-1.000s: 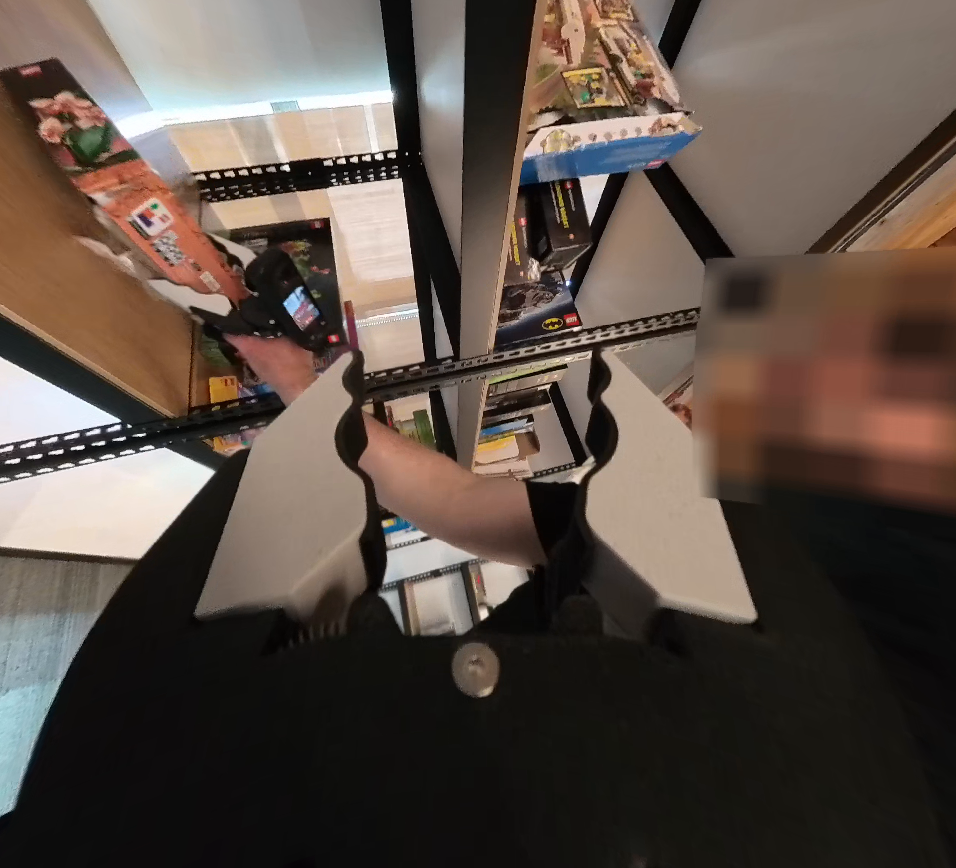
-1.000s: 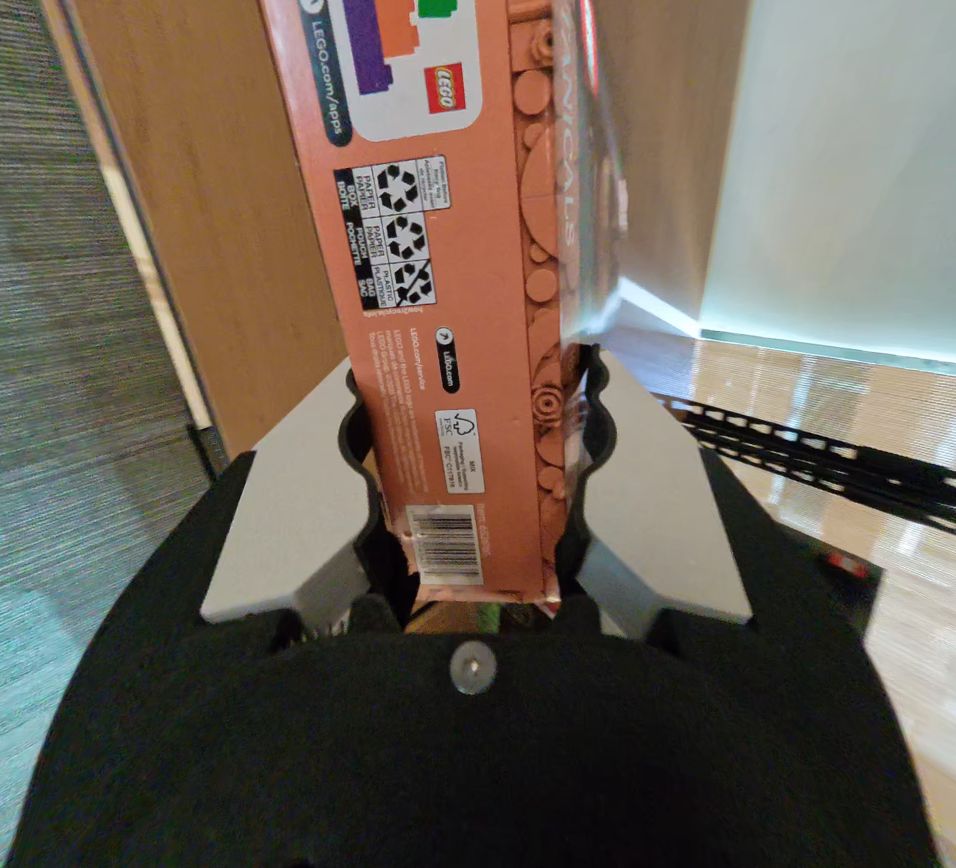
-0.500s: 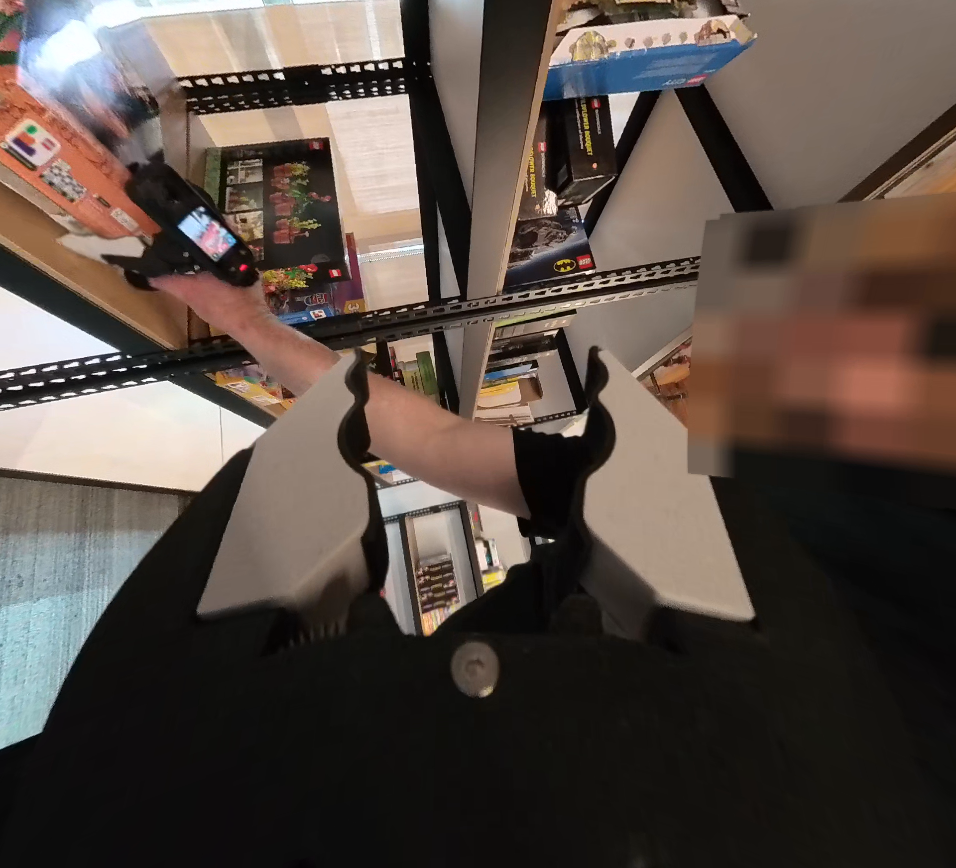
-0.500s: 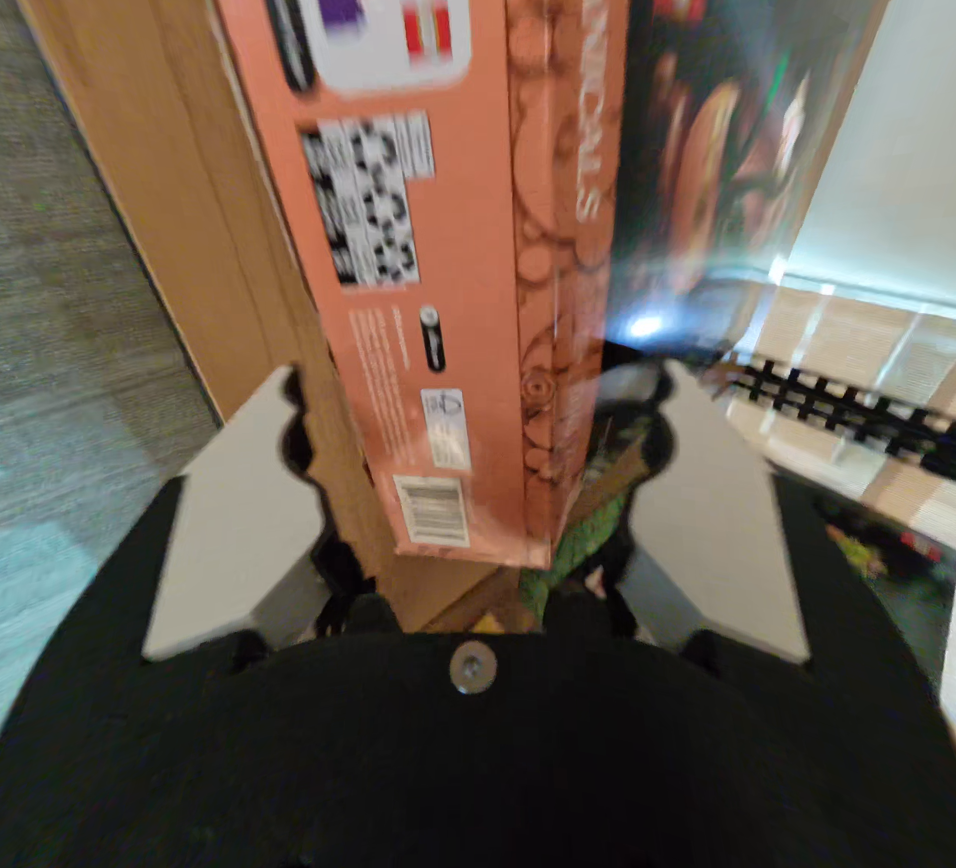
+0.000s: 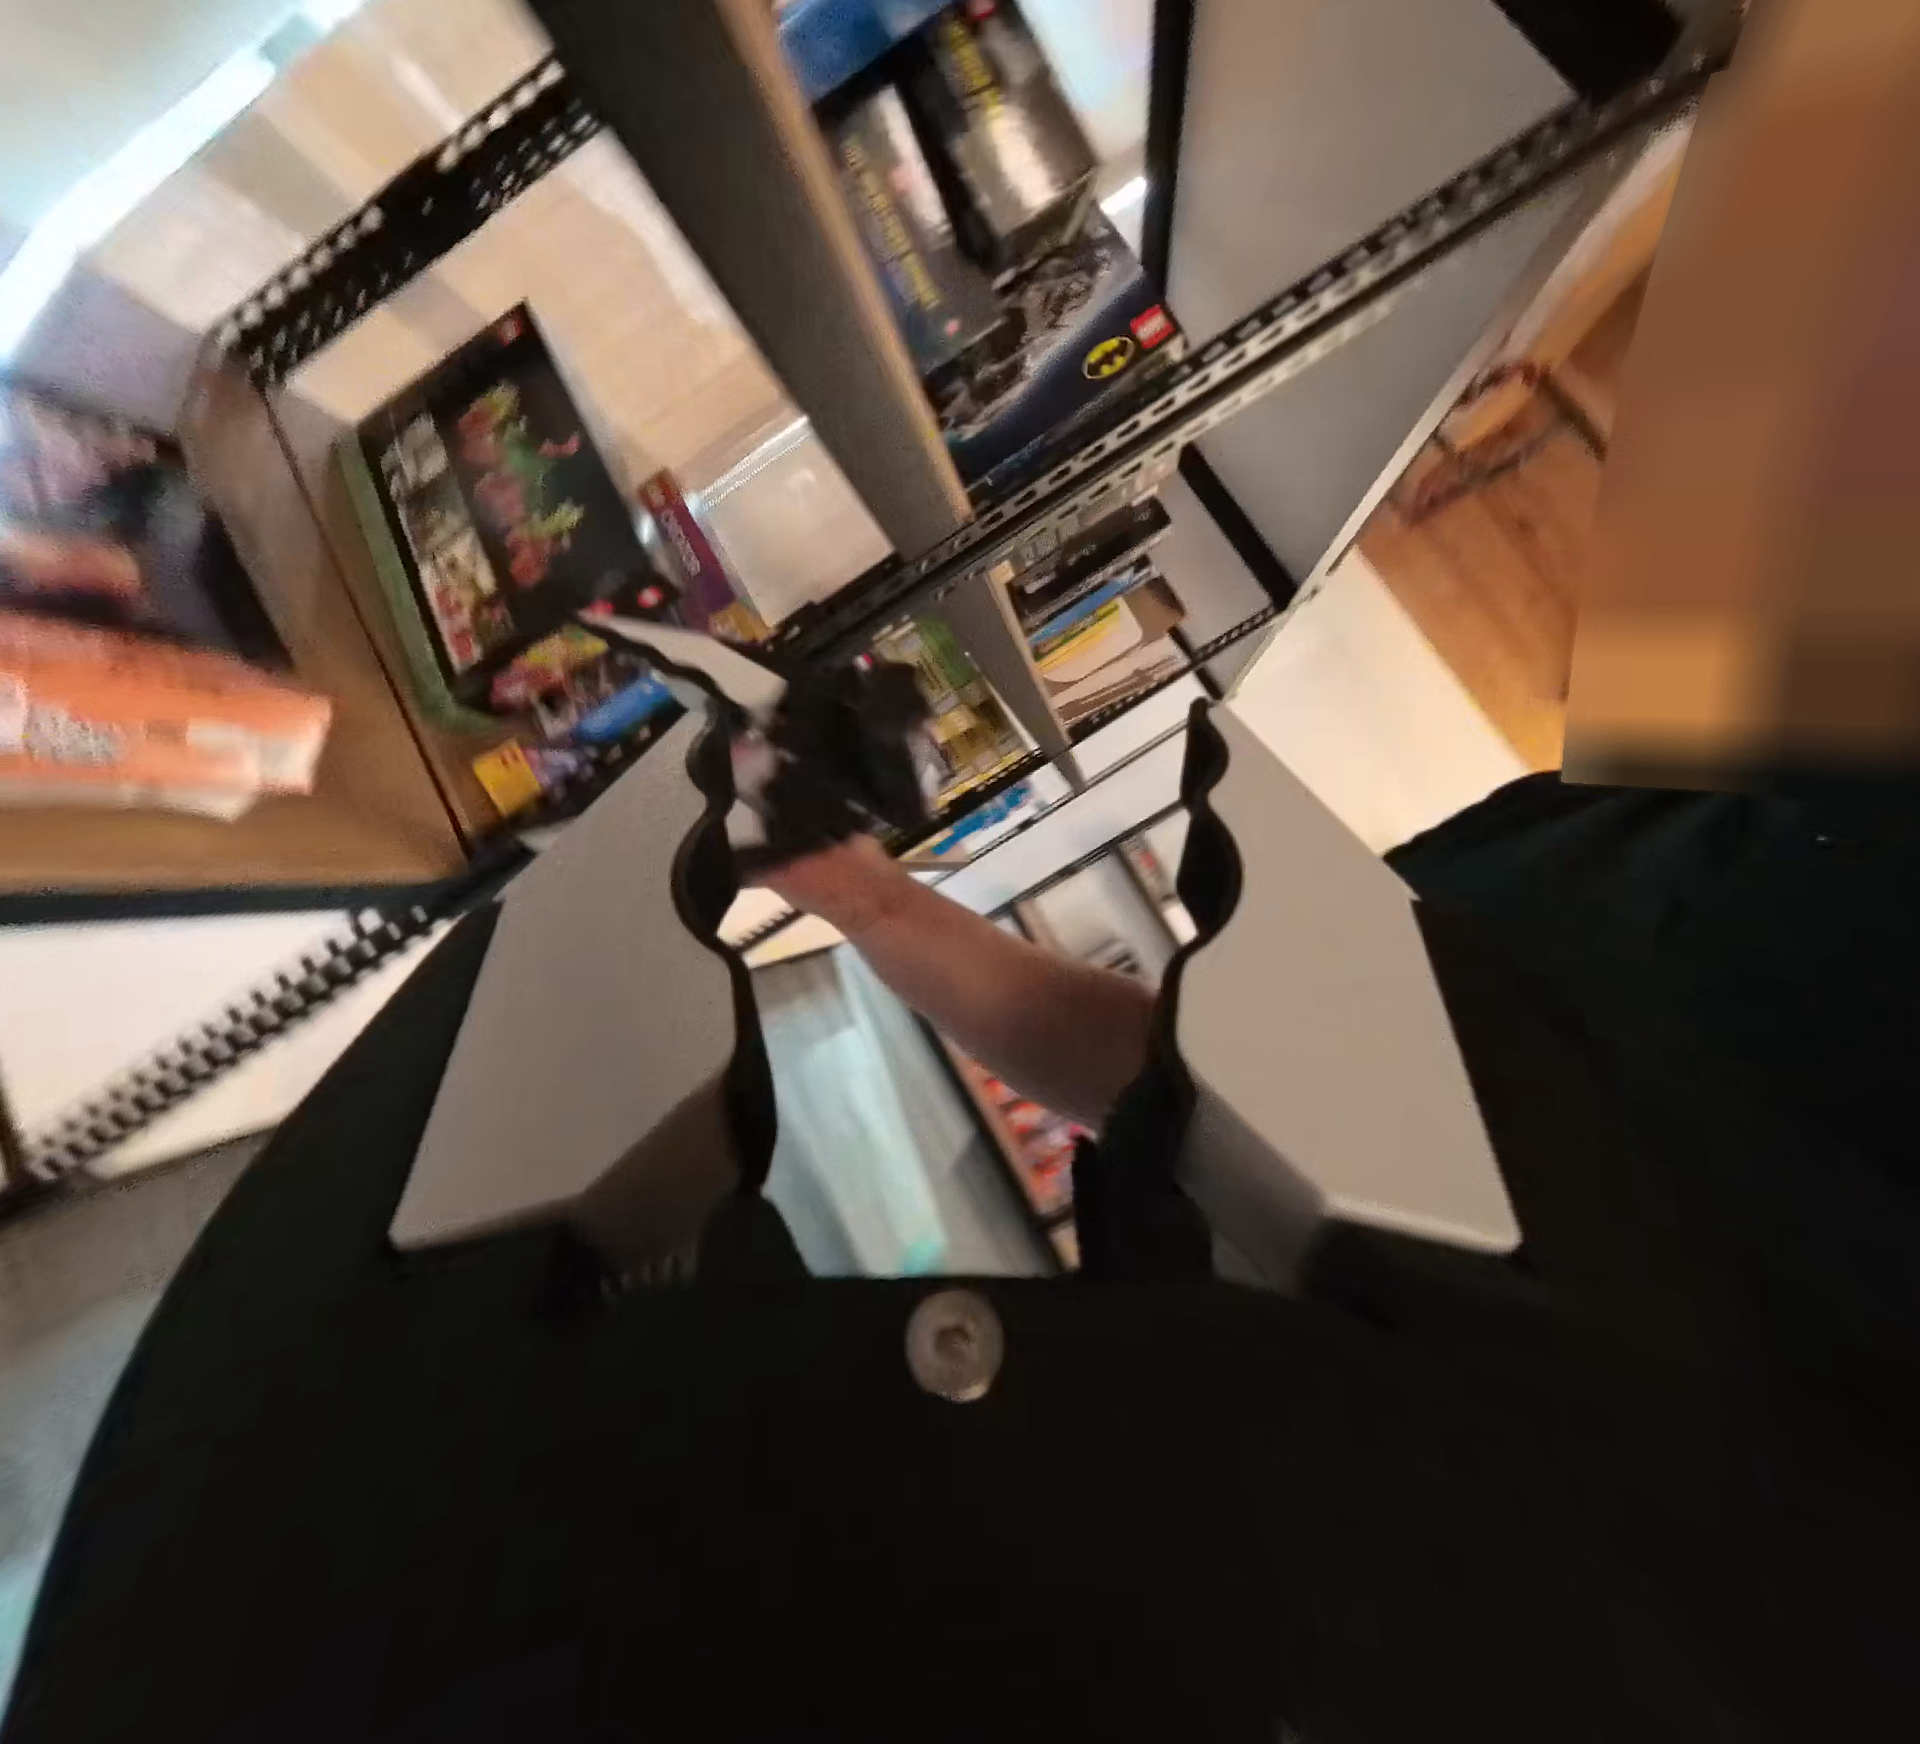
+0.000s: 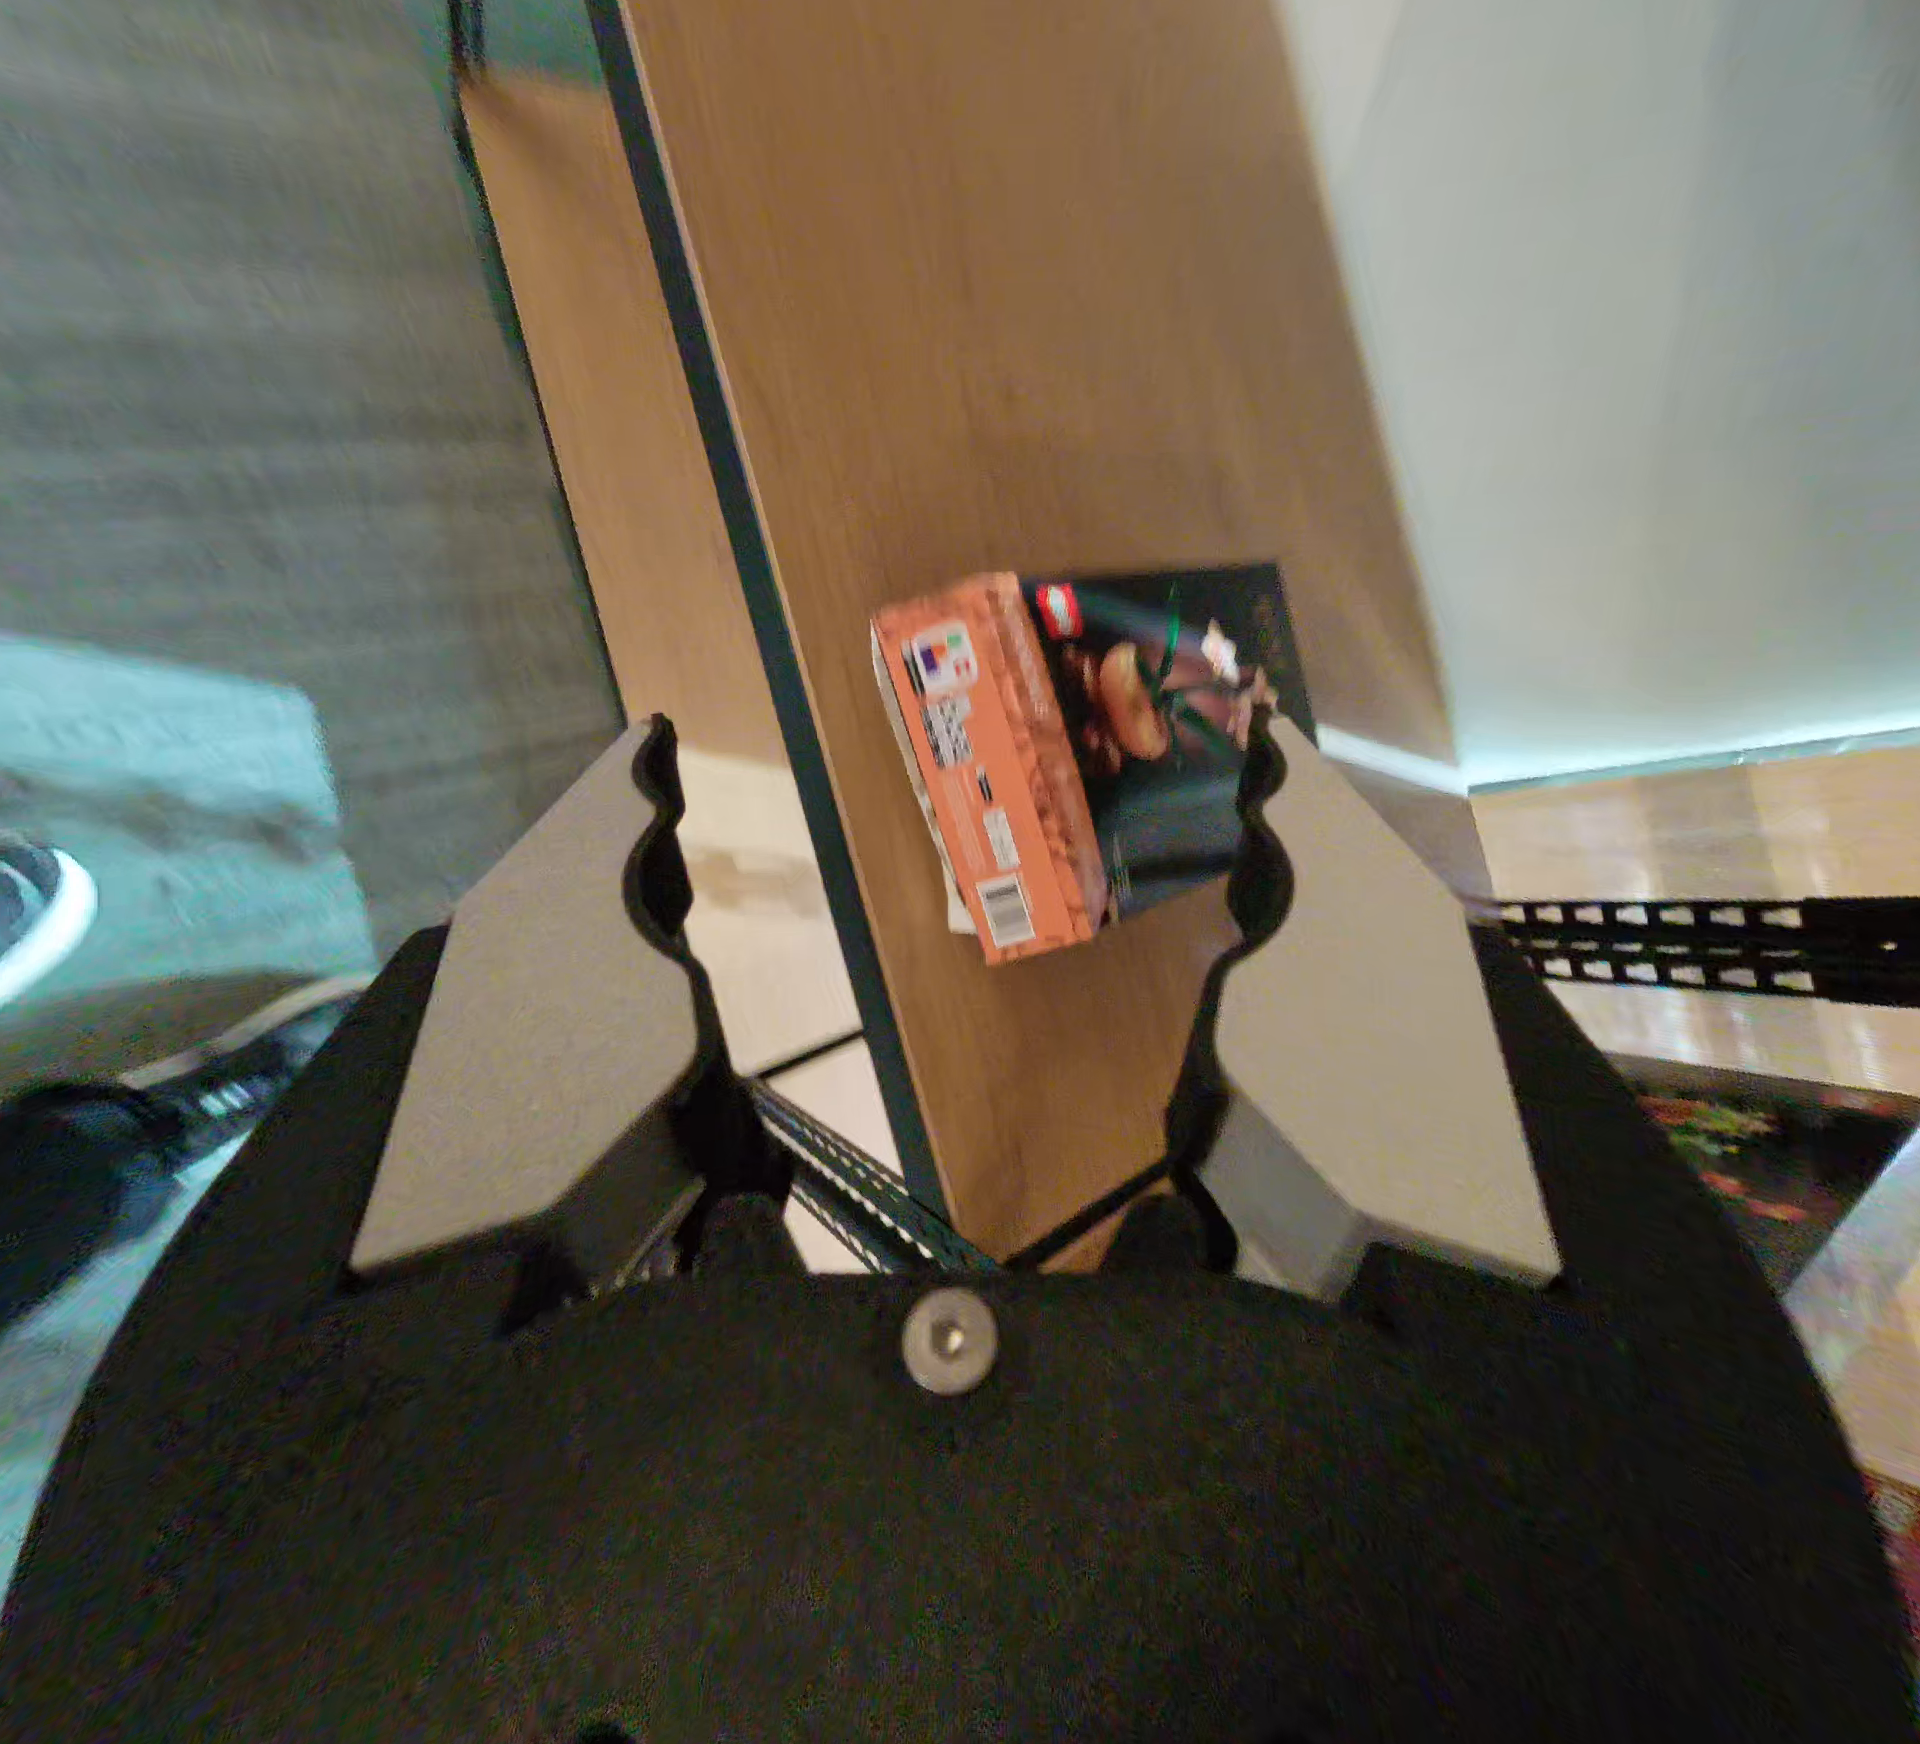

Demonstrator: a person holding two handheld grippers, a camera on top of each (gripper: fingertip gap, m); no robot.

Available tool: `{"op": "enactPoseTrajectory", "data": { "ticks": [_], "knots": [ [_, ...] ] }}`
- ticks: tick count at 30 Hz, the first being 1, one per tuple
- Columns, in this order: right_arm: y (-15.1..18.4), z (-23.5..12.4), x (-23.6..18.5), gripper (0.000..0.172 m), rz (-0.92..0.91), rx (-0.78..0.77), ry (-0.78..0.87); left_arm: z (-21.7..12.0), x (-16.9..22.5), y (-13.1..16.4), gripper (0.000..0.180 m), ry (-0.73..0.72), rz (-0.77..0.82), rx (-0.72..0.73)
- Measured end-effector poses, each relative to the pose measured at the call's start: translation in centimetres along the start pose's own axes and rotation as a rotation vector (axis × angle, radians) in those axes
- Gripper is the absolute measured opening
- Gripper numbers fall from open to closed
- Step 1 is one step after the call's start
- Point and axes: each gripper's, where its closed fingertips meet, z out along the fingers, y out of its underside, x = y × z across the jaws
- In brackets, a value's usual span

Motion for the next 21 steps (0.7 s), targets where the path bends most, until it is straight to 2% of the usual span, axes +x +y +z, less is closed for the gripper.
{"op": "enactPoseTrajectory", "data": {
  "ticks": [3, 5, 7, 8, 9, 12, 14, 15, 17, 21],
  "knots": [
    [-7.4, -7.6, 2.0, 0.088, 0.069, 0.173, 0.032, 4.1, 3.4, -4.4, 0.089, 0.019, 0.23, -0.056],
    [-11.5, -12.0, 4.8, 0.087, 0.104, 0.27, 0.08, 7.2, 5.7, -7.7, 0.092, 0.026, 0.388, -0.064],
    [-15.3, -16.3, 8.2, 0.073, 0.127, 0.396, 0.144, 10.5, 8.0, -10.6, 0.094, 0.016, 0.549, -0.068],
    [-16.7, -18.4, 10.2, 0.073, 0.139, 0.448, 0.188, 12.1, 9.5, -11.8, 0.095, 0.028, 0.629, -0.067],
    [-17.5, -20.0, 12.2, 0.081, 0.161, 0.474, 0.234, 13.8, 11.0, -12.4, 0.092, 0.043, 0.701, -0.08],
    [-16.8, -22.7, 18.5, 0.098, 0.275, 0.459, 0.398, 19.2, 14.6, -11.7, 0.089, 0.106, 0.81, -0.154],
    [-15.5, -23.6, 21.8, 0.102, 0.372, 0.487, 0.453, 22.9, 15.6, -10.3, 0.089, 0.113, 0.873, -0.189],
    [-14.5, -23.6, 23.2, 0.113, 0.418, 0.478, 0.469, 24.7, 14.8, -9.7, 0.092, 0.064, 0.889, -0.222],
    [-13.0, -22.9, 24.9, 0.123, 0.466, 0.453, 0.442, 27.7, 12.7, -9.1, 0.101, -0.024, 0.884, -0.267],
    [-12.3, -22.3, 28.2, 0.143, 0.456, 0.437, 0.429, 31.3, 9.5, -9.3, 0.109, -0.117, 0.737, -0.238]
  ]
}}
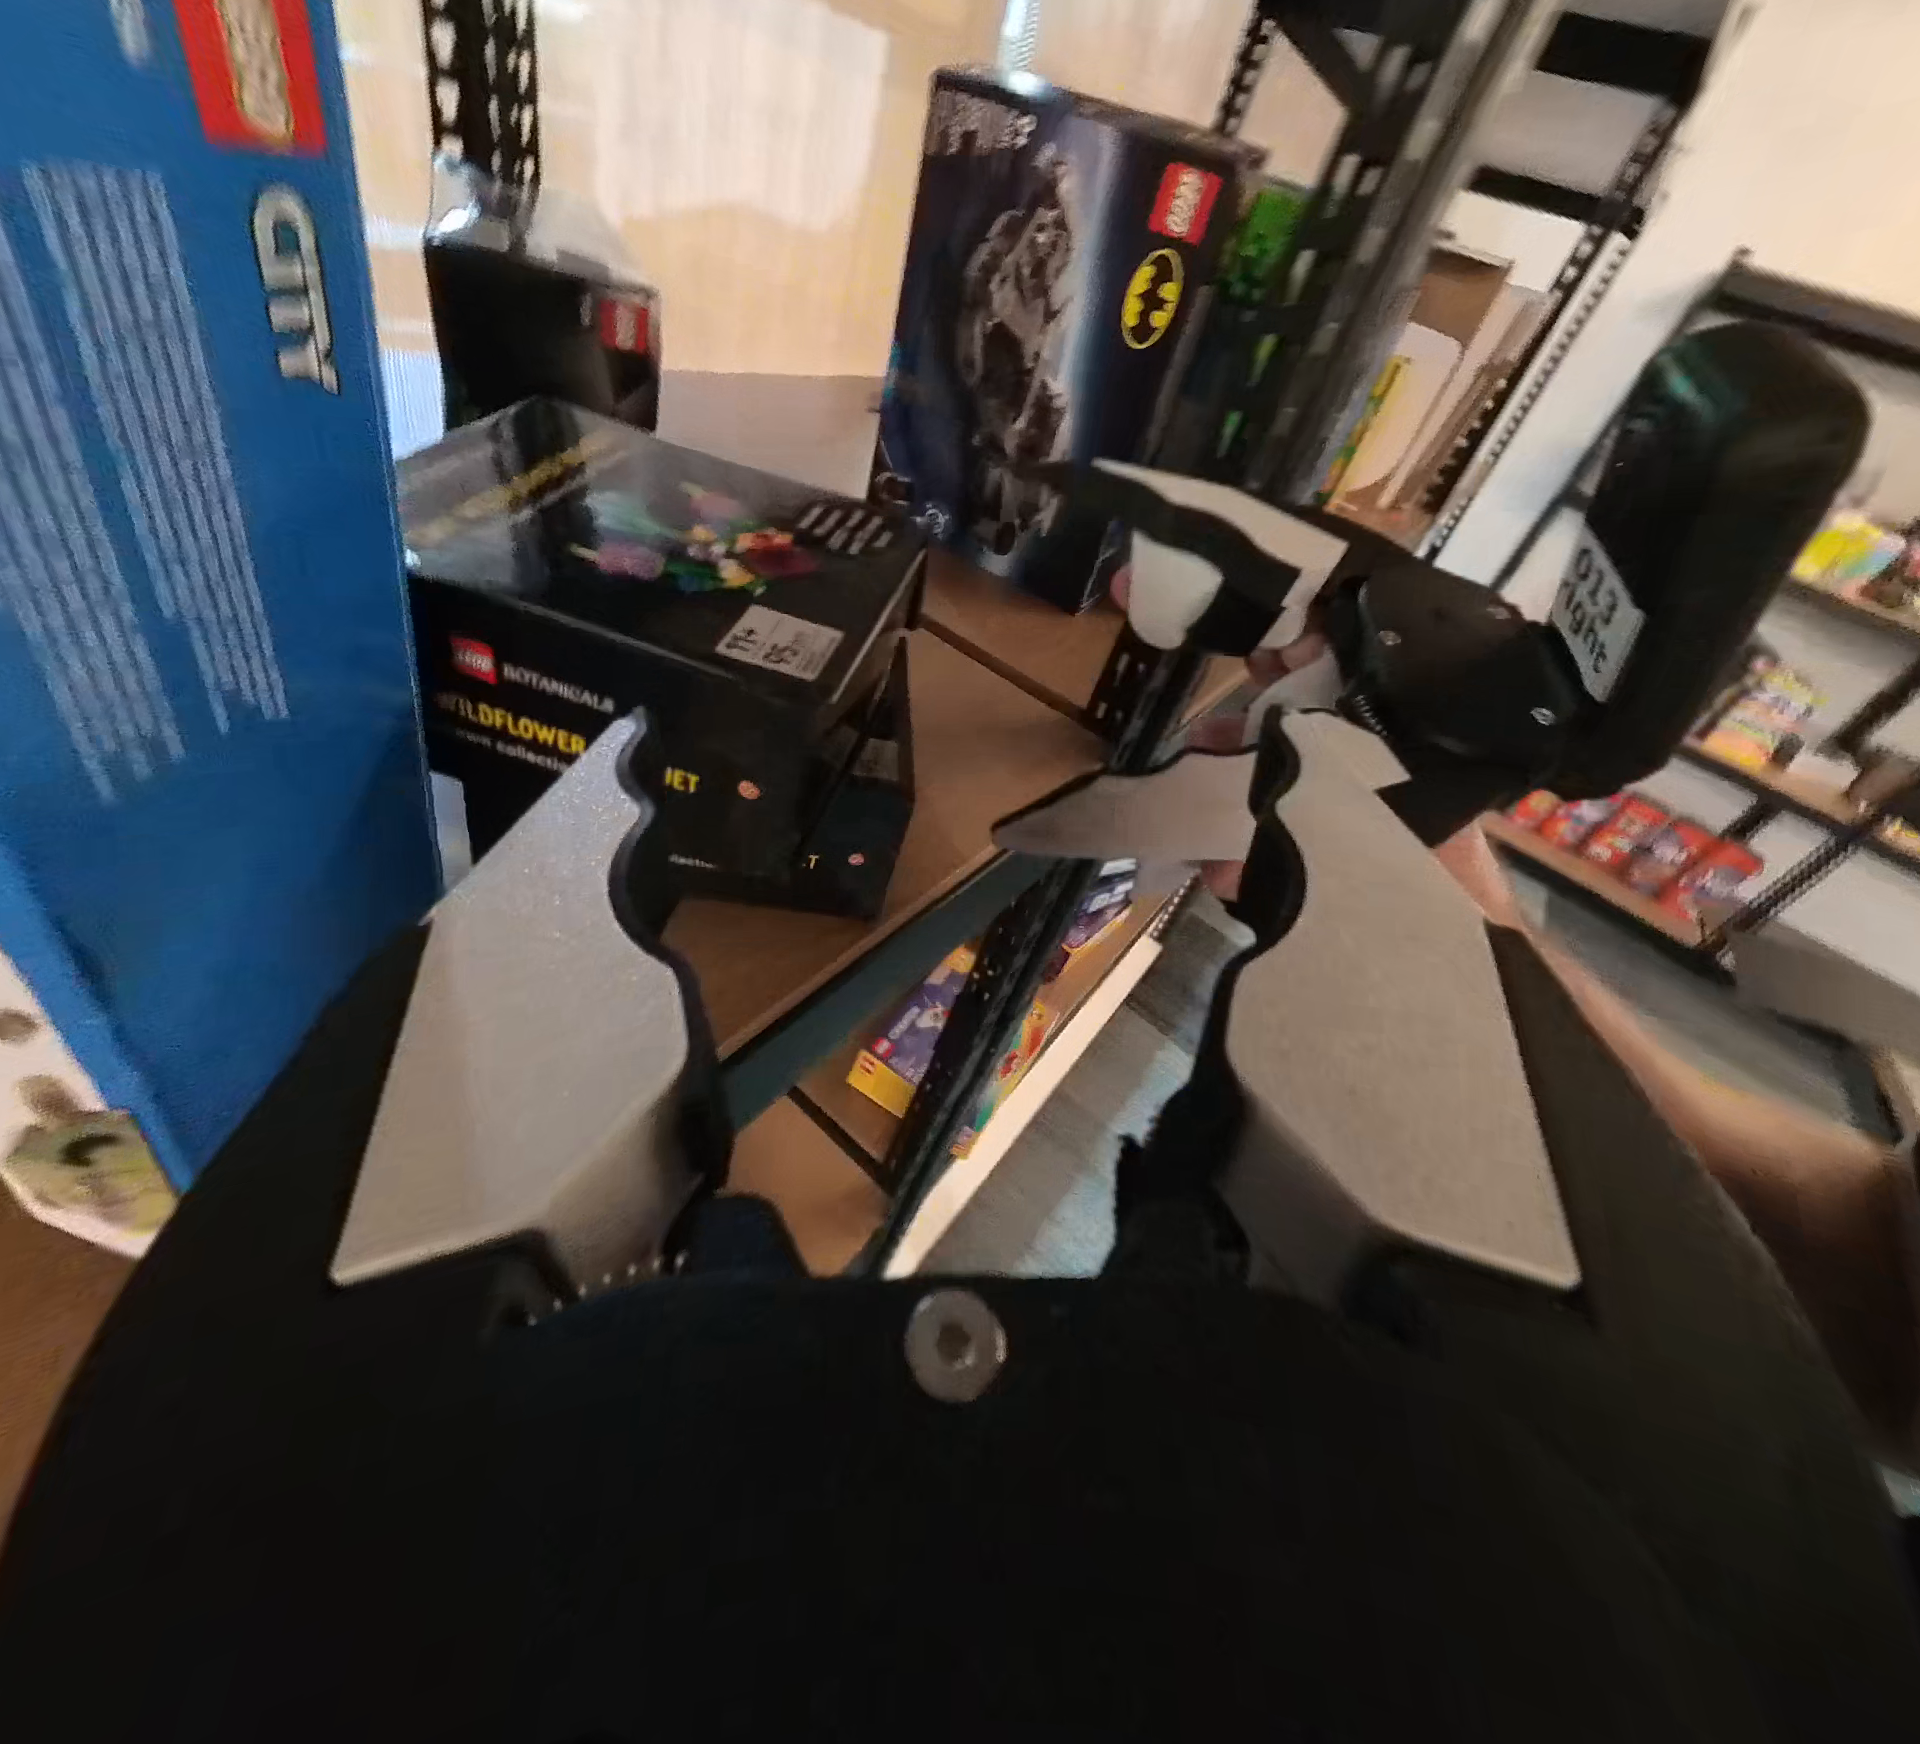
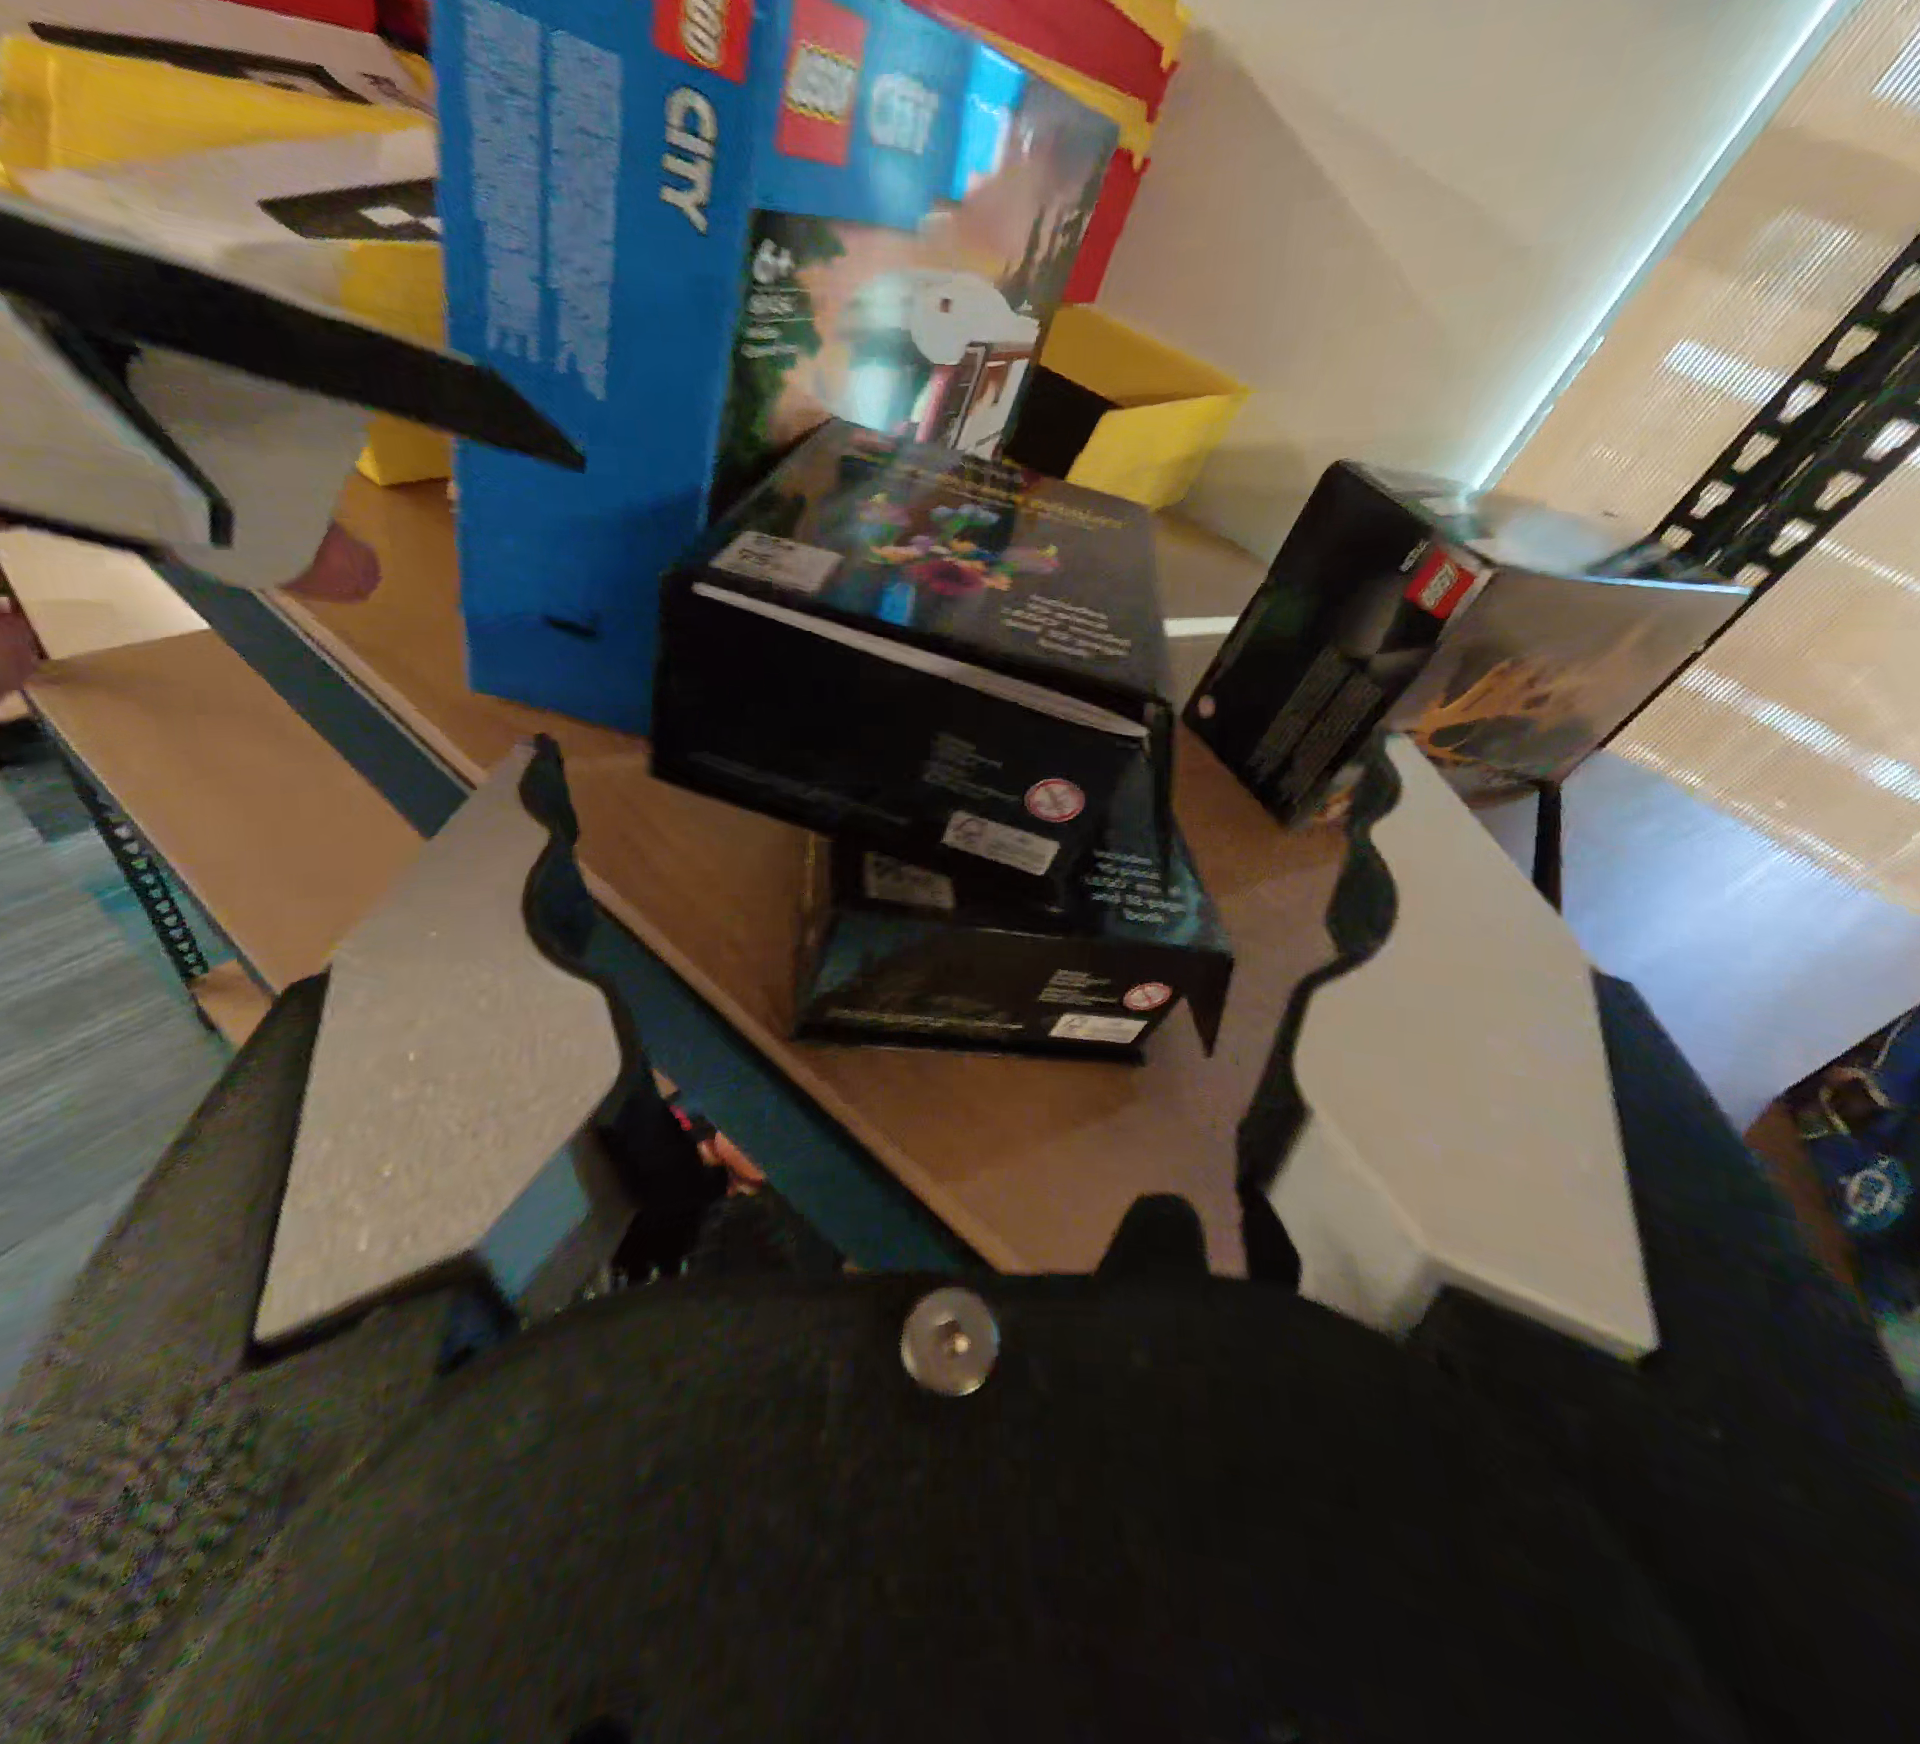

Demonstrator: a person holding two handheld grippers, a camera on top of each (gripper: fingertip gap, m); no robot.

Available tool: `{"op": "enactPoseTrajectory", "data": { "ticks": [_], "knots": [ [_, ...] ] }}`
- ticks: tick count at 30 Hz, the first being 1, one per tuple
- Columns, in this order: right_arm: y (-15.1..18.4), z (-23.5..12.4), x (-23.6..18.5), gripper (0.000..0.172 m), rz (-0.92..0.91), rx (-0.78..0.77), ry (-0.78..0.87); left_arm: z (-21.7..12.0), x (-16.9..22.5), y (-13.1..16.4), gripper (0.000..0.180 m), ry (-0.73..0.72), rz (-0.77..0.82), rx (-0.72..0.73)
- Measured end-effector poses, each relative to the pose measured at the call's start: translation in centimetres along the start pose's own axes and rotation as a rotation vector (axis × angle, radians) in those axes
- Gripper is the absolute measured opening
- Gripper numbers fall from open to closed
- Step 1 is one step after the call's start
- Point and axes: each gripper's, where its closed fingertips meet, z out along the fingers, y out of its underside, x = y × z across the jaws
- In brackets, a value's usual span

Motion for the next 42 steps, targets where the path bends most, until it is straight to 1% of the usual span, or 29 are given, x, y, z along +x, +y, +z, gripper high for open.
{"op": "enactPoseTrajectory", "data": {
  "ticks": [1, 2, 3, 5, 6, 7, 8, 9, 10, 14, 15, 17, 18, 19, 20, 21, 22, 24, 26, 28, 30, 32, 36, 38, 40, 42],
  "knots": [
    [0.5, 0.7, 0.4, 0.15, 0.018, -0.034, -0.02, 0.7, -0.5, 0.4, 0.109, -0.022, -0.031, -0.007],
    [0.9, 1.5, 0.5, 0.153, 0.044, -0.064, -0.063, 1.2, -1.0, 1.0, 0.11, -0.045, -0.047, -0.016],
    [1.4, 2.1, 0.1, 0.15, 0.071, -0.077, -0.121, 1.6, -1.4, 1.4, 0.109, -0.054, -0.06, -0.014],
    [2.4, 3.3, -1.9, 0.141, 0.144, -0.111, -0.282, 2.6, -1.6, 1.9, 0.106, -0.012, -0.124, 0.008],
    [2.9, 3.8, -2.7, 0.136, 0.182, -0.128, -0.337, 3.2, -1.6, 2.0, 0.107, 0.01, -0.154, 0.015],
    [3.2, 4.3, -2.6, 0.135, 0.183, -0.128, -0.332, 3.6, -2.1, 1.9, 0.112, -0.013, -0.159, 0.035],
    [3.1, 4.3, -2.4, 0.122, 0.167, -0.104, -0.323, 3.9, -2.6, 2.0, 0.116, -0.05, -0.15, 0.037],
    [2.9, 4.2, -2.3, 0.116, 0.189, -0.097, -0.329, 4.0, -3.1, 1.9, 0.116, -0.077, -0.135, 0.044],
    [2.9, 4.1, -2.5, 0.119, 0.197, -0.095, -0.336, 4.0, -3.2, 2.0, 0.112, -0.086, -0.129, 0.043],
    [3.0, 3.5, -3.1, 0.116, 0.166, -0.071, -0.29, 3.1, -3.5, 2.0, 0.1, -0.073, -0.157, 0.071],
    [3.0, 3.1, -3.0, 0.109, 0.165, -0.07, -0.272, 2.8, -3.7, 2.0, 0.094, -0.071, -0.159, 0.081],
    [2.3, 2.0, -2.7, 0.085, 0.173, -0.032, -0.234, 2.5, -4.5, 2.4, 0.088, -0.071, -0.169, 0.06],
    [1.9, 1.6, -2.6, 0.075, 0.18, 0.004, -0.23, 2.4, -5.0, 2.6, 0.089, -0.069, -0.189, 0.045],
    [1.8, 1.5, -2.4, 0.069, 0.179, 0.023, -0.217, 2.2, -5.4, 2.9, 0.094, -0.062, -0.226, 0.039],
    [2.1, 1.6, -2.7, 0.066, 0.17, 0.009, -0.222, 2.3, -5.4, 3.4, 0.102, -0.031, -0.277, 0.015],
    [2.5, 1.9, -3.0, 0.067, 0.17, -0.012, -0.223, 2.6, -5.2, 3.9, 0.111, 0.004, -0.333, -0.015],
    [2.3, 2.2, -3.2, 0.067, 0.177, -0.004, -0.211, 2.7, -5.3, 4.2, 0.114, 0.024, -0.364, -0.025],
    [1.9, 2.3, -3.6, 0.06, 0.143, 0.005, -0.186, 2.9, -6.0, 4.5, 0.115, 0.036, -0.408, -0.042],
    [1.7, 2.4, -4.8, 0.055, 0.095, -0.002, -0.174, 3.1, -7.0, 4.9, 0.114, 0.039, -0.443, -0.059],
    [1.6, 2.0, -5.4, 0.05, 0.119, -0.002, -0.145, 2.7, -7.2, 4.7, 0.113, 0.069, -0.449, -0.066],
    [2.0, 1.6, -5.7, 0.045, 0.151, -0.021, -0.119, 2.2, -7.2, 5.0, 0.107, 0.082, -0.414, -0.098],
    [2.4, 1.4, -6.4, 0.047, 0.184, -0.045, -0.114, 1.7, -7.5, 5.2, 0.1, 0.096, -0.404, -0.117],
    [2.9, 1.4, -7.9, 0.054, 0.255, -0.09, -0.099, 1.1, -8.0, 5.5, 0.099, 0.101, -0.273, -0.171],
    [2.7, 1.3, -7.9, 0.059, 0.334, -0.074, -0.098, 1.0, -8.0, 6.0, 0.097, 0.125, -0.265, -0.206],
    [2.2, 0.7, -7.9, 0.073, 0.5, -0.027, -0.138, 0.8, -8.2, 6.0, 0.092, 0.143, -0.265, -0.212],
    [2.7, 0.4, -6.9, 0.087, 0.588, -0.012, -0.09, 0.7, -8.1, 6.1, 0.09, 0.15, -0.231, -0.221]
  ]
}}
